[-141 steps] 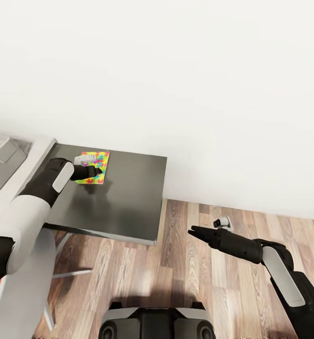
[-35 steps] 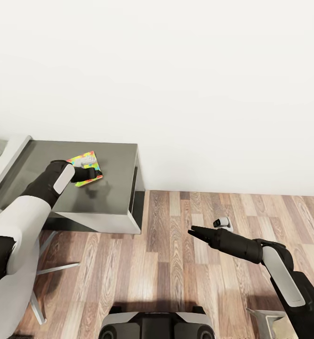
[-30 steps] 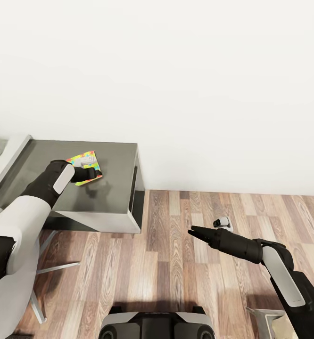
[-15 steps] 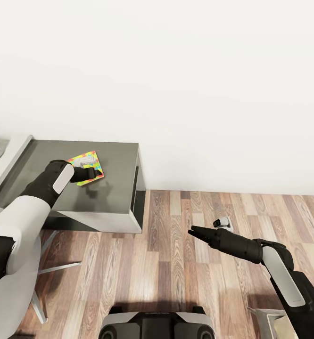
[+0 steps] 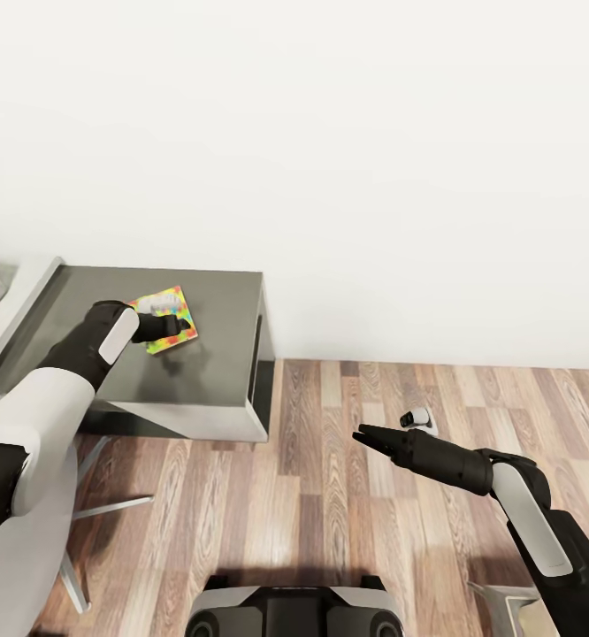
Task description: Put all the toys in the child's room - the three board games (two on the bed and one on the table), the two jigsaw puzzles on the table, and the tennis ball on the table - inside the toy box on the table in the child's room.
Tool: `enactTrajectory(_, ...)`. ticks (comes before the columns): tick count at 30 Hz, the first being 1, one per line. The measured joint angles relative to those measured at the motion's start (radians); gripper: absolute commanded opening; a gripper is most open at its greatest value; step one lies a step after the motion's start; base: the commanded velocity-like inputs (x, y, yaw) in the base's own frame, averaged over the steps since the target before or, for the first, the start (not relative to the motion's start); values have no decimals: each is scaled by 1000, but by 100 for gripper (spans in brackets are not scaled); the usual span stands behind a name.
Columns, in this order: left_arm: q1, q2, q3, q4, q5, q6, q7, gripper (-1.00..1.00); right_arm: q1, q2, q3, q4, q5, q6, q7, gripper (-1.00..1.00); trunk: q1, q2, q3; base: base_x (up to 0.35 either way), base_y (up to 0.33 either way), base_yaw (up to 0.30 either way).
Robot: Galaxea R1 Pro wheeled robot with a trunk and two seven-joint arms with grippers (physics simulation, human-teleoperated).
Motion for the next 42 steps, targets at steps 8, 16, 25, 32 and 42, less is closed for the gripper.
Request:
enactTrajectory(8, 0, 0, -2, 0, 0, -1, 0, 100, 0, 0, 0, 0, -1, 0, 1, 100, 0, 0, 0, 45, 27, 0)
enactTrajectory(16, 0, 0, -4, 0, 0, -5, 0, 100, 0, 0, 0, 0, -1, 0, 1, 100, 0, 0, 0, 3, 2, 0)
enactTrajectory(25, 0, 0, -5, 0, 1, -21, 0, 100, 0, 0, 0, 0, -2, 0, 1, 100, 0, 0, 0, -79, 0, 0)
enactTrajectory(32, 0, 0, -5, 0, 1, -21, 0, 100, 0, 0, 0, 0, -1, 0, 1, 100, 1, 0, 0, -70, 0, 0)
enactTrajectory(42, 0, 0, -5, 0, 1, -22, 0, 100, 0, 0, 0, 0, -1, 0, 1, 100, 0, 0, 0, -87, 0, 0)
